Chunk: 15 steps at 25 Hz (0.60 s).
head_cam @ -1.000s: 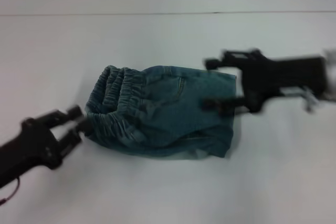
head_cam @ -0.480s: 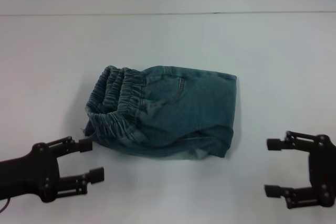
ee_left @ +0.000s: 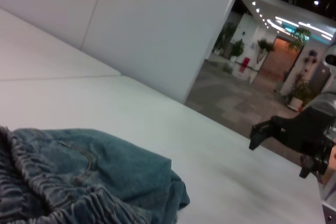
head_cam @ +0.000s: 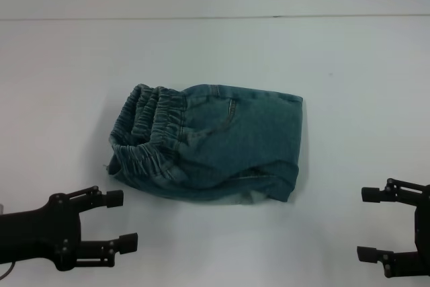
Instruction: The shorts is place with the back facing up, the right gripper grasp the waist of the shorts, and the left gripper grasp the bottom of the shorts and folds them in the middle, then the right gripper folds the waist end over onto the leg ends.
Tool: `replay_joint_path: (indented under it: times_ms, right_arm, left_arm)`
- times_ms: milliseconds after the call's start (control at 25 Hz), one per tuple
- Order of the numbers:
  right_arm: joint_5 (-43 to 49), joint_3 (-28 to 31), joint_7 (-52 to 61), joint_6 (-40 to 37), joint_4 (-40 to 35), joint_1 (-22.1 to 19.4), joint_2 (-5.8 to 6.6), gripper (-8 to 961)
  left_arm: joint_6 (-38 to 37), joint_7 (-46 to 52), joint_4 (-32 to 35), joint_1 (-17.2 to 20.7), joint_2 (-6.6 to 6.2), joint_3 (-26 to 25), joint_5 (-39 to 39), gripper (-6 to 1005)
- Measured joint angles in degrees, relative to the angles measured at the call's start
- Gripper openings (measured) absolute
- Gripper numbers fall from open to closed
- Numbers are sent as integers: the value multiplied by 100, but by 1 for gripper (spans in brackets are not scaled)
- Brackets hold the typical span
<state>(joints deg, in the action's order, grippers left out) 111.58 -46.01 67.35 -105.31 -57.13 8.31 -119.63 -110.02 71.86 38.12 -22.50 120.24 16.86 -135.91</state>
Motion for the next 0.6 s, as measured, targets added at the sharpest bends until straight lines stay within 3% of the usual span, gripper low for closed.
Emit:
replay_joint_path:
  times_ms: [600]
  right_arm:
    - [204, 288, -369, 112, 339, 24, 10, 915]
  left_arm:
    - [231, 289, -35, -113, 15, 452, -83, 937]
